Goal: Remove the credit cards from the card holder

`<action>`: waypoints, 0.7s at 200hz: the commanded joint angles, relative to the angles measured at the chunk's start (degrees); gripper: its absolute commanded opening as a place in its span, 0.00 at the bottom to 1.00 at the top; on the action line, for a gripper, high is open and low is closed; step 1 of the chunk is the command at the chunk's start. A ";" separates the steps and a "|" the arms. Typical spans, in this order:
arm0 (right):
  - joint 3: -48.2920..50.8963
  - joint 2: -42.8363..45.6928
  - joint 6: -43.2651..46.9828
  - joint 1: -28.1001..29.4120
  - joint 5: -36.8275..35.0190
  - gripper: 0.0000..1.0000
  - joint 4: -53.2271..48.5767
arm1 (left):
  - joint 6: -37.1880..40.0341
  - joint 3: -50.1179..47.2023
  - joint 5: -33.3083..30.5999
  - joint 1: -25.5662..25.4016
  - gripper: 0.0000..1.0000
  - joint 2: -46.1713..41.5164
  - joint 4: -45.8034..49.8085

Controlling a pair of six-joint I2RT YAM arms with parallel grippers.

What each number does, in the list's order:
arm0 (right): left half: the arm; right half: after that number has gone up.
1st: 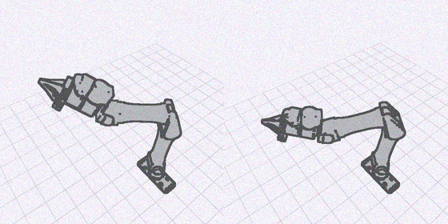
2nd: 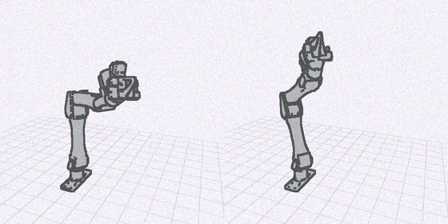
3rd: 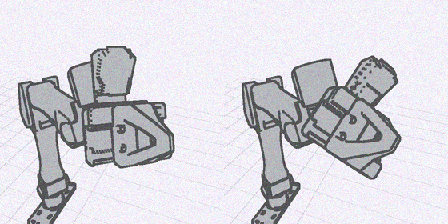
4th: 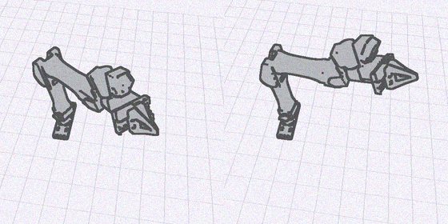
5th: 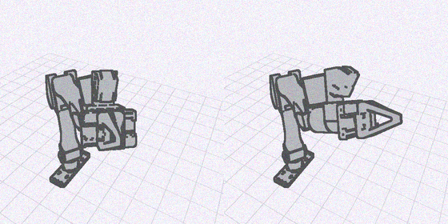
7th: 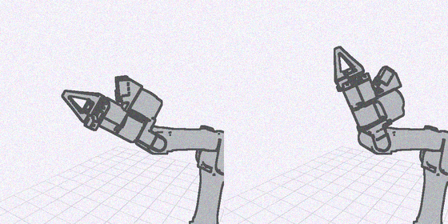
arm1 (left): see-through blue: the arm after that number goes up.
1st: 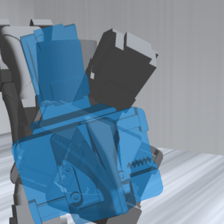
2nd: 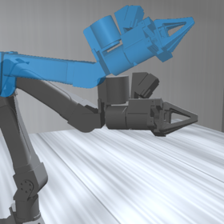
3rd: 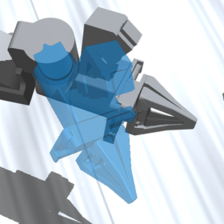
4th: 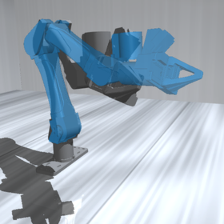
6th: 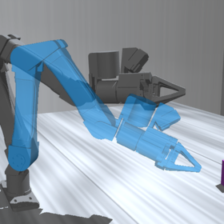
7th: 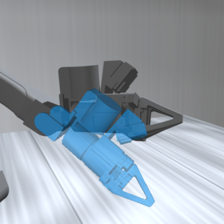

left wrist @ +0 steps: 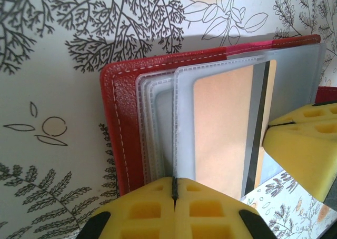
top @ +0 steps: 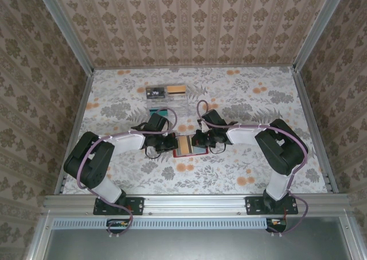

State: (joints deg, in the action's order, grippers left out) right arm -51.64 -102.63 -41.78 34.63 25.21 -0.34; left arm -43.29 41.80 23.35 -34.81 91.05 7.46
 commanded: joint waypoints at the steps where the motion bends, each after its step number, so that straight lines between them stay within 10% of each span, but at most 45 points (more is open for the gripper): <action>1: 0.57 0.70 0.43 -0.18 1.83 0.08 0.30 | 0.49 0.01 -1.58 0.27 0.00 2.49 4.31; 44: -0.12 -1.80 -0.73 -0.05 4.30 0.24 2.82 | 0.38 -0.01 -1.34 0.14 0.00 2.90 3.96; 140: 3.02 0.46 -0.83 -1.49 2.47 0.04 2.65 | 0.37 -0.43 -2.50 0.61 0.00 2.76 5.54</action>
State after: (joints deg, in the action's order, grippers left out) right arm -50.78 -104.18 -42.65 34.15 28.64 3.53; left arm -43.29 42.19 23.94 -34.76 91.57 7.49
